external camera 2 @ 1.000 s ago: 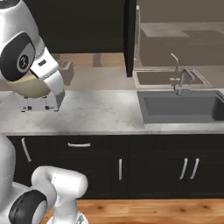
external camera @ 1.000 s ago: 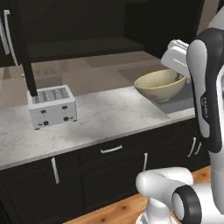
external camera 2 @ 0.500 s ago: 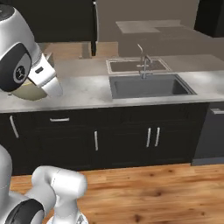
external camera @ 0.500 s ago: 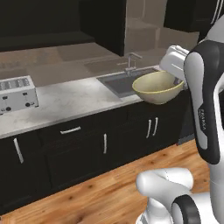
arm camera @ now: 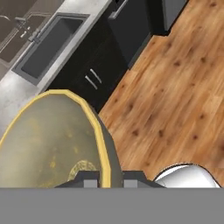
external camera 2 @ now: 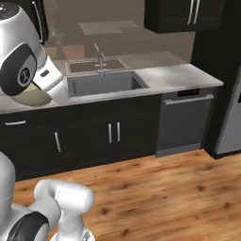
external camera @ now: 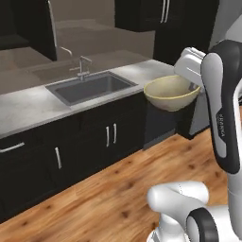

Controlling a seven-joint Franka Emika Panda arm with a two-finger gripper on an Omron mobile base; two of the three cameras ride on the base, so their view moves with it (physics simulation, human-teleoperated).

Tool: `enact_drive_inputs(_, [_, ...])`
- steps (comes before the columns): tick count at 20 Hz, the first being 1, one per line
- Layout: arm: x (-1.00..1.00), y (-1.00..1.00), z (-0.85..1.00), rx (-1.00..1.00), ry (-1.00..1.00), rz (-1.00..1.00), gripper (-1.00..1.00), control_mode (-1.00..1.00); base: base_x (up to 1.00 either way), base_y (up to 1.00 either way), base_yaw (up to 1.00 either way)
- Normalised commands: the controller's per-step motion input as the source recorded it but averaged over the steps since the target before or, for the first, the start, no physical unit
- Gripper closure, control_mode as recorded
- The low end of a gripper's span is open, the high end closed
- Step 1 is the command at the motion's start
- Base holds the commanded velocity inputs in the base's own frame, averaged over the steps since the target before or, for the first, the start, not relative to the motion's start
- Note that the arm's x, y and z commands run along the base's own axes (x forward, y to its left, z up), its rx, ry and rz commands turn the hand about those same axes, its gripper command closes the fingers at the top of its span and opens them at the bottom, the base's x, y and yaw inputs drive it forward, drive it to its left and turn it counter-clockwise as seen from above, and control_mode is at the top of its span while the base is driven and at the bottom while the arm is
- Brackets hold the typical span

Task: Take the smaller bowl and place it next to the appetizer plate on the dining counter , and place the larger bowl next to the plate with cooked food.

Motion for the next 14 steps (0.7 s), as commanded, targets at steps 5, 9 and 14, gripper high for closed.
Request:
enact_drive_inputs(5, [0.0,0.0,0.0,0.0,0.0,0.0,1.0,1.0,-0.24,-0.66,-0.37])
enact_drive_inputs(9, [0.0,0.0,0.0,0.0,0.0,0.0,1.0,1.0,-0.1,-0.45,-0.47])
enact_drive_inputs(14, [0.0,0.0,0.0,0.0,0.0,0.0,1.0,1.0,0.25,-0.24,-0.54])
